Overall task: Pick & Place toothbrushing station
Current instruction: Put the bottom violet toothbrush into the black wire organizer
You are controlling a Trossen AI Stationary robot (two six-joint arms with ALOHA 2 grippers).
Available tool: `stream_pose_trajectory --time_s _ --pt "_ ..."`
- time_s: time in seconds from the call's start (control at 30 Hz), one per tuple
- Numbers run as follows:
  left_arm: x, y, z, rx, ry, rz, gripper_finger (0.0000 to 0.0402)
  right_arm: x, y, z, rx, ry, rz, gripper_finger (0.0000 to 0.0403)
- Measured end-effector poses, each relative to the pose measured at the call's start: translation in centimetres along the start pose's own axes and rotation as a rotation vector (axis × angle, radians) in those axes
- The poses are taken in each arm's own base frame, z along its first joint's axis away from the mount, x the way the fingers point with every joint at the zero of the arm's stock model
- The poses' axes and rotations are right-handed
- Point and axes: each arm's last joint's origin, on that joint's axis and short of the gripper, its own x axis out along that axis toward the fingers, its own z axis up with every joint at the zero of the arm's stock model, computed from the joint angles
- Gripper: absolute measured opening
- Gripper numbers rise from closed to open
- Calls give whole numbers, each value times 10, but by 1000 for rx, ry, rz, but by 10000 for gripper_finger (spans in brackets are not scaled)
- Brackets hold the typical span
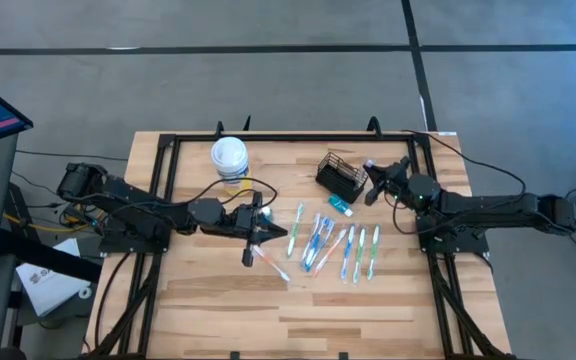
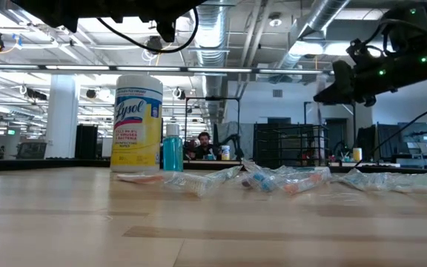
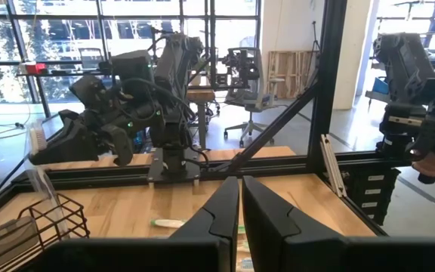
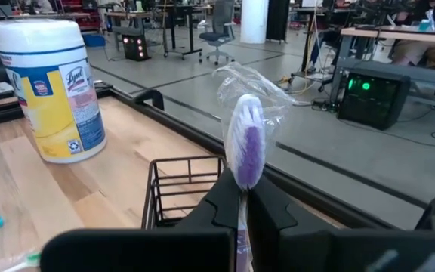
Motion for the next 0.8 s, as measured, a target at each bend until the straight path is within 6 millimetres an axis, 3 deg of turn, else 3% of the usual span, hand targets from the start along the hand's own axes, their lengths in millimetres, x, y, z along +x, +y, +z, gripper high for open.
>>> stream_pose_trajectory --time_s 0.2,0.8 --pt "0 0 0 0 0 0 12 -3 -3 -12 21 -5 1 3" --pt "0 0 0 0 1 0 12 2 0 -16 16 9 -4 15"
